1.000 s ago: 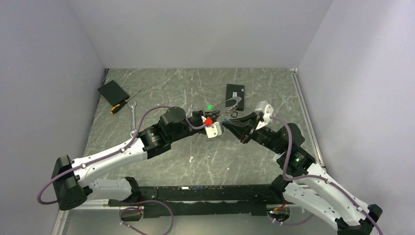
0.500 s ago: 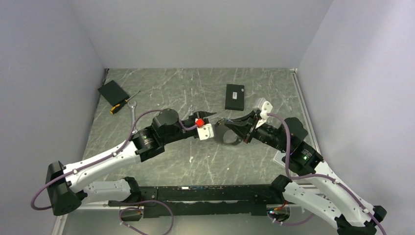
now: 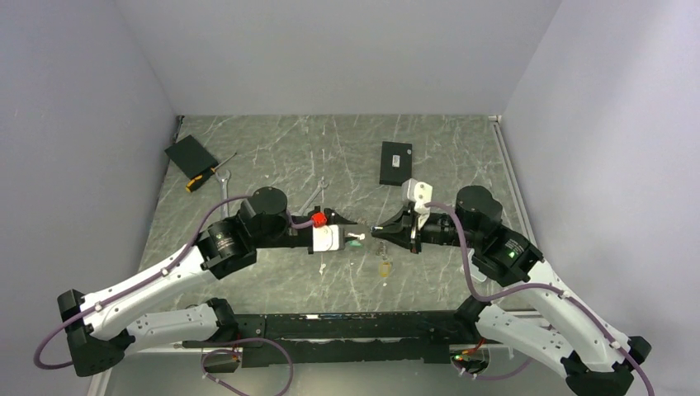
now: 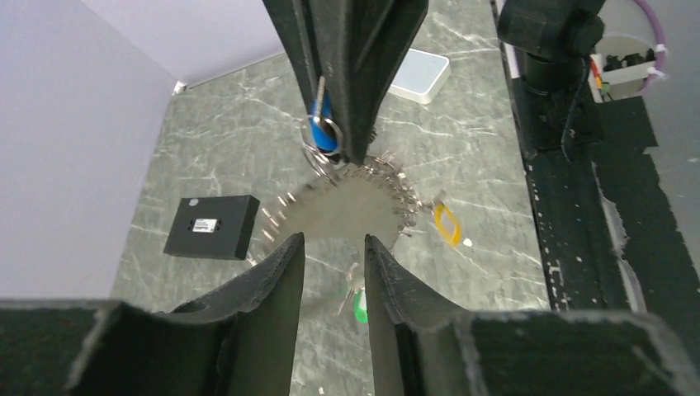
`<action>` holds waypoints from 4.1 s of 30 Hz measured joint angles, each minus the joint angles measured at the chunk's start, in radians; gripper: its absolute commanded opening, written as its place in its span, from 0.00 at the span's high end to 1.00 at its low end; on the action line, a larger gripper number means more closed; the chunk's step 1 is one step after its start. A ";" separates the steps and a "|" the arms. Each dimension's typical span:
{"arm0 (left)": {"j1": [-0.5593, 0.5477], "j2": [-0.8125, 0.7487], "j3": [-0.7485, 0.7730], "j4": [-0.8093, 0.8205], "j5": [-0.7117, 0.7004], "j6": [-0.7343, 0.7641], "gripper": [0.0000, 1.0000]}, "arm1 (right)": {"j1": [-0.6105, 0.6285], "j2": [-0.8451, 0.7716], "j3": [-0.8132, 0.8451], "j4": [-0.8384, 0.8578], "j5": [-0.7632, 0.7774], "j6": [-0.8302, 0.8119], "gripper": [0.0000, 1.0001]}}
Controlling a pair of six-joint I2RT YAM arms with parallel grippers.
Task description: Put the keys on the keyring
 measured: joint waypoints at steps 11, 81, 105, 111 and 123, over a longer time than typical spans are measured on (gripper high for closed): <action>0.001 -0.001 0.012 -0.061 0.082 -0.057 0.66 | 0.001 -0.003 -0.019 -0.047 -0.162 -0.132 1.00; 0.003 0.085 -0.059 0.056 0.062 -0.185 0.56 | 0.001 -0.017 -0.050 -0.005 -0.028 -0.189 1.00; 0.003 0.110 -0.059 0.159 0.061 -0.210 0.89 | 0.001 -0.024 -0.050 0.002 -0.029 -0.189 1.00; 0.003 0.113 -0.059 0.163 0.060 -0.209 1.00 | 0.001 -0.027 -0.050 0.002 -0.029 -0.189 1.00; 0.003 0.108 -0.059 0.172 0.060 -0.209 1.00 | 0.001 -0.037 -0.050 0.002 -0.027 -0.189 1.00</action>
